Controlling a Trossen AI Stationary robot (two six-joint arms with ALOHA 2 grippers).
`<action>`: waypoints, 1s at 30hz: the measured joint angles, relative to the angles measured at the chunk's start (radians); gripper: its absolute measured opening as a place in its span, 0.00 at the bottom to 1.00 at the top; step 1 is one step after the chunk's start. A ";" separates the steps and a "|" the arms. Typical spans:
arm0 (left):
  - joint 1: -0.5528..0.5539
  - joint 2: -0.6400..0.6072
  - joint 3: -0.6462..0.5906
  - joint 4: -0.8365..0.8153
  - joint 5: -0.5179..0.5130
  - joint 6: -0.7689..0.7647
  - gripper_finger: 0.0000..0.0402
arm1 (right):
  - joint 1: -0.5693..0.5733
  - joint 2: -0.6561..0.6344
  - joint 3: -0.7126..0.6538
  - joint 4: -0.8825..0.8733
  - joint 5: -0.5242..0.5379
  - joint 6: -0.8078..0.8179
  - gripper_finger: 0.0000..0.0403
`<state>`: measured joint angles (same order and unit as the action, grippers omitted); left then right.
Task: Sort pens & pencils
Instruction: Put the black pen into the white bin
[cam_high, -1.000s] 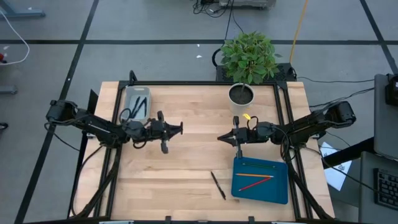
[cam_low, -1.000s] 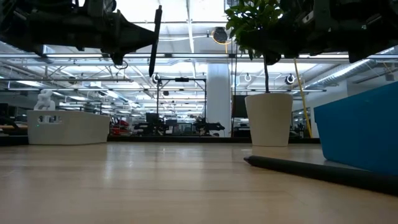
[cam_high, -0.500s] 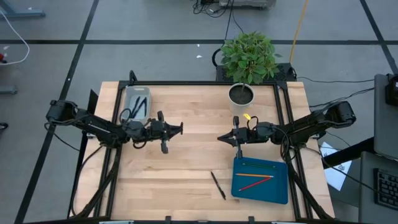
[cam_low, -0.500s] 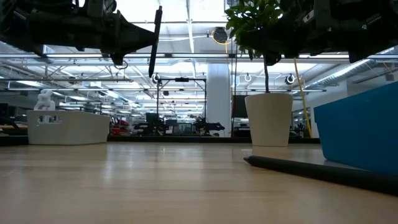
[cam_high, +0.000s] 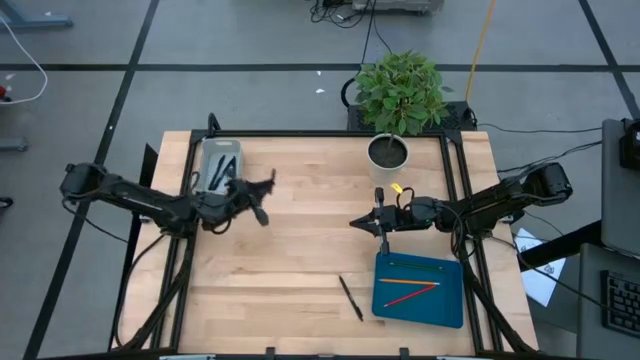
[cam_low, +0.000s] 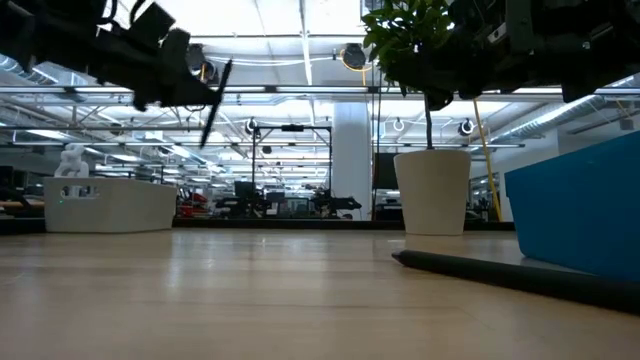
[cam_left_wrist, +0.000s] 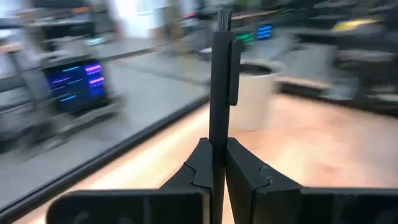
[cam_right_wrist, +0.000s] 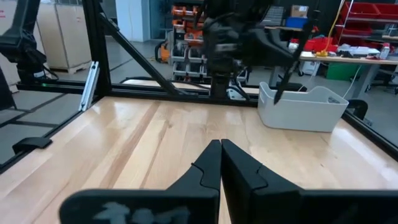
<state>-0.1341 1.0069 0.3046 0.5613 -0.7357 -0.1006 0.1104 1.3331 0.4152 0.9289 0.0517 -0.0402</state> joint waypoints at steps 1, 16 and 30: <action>0.000 -0.034 0.000 -0.061 -0.053 -0.023 0.04 | 0.000 0.000 0.000 -0.001 0.000 0.000 0.00; 0.051 -0.273 0.000 -0.689 -0.461 -0.343 0.04 | 0.000 0.000 0.000 0.001 0.000 0.014 0.00; 0.387 -0.272 0.000 -1.093 -0.200 -0.695 0.04 | 0.000 0.000 0.000 0.000 0.000 0.021 0.00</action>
<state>0.2534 0.7345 0.3046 -0.5315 -0.9360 -0.7953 0.1104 1.3331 0.4152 0.9287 0.0521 -0.0189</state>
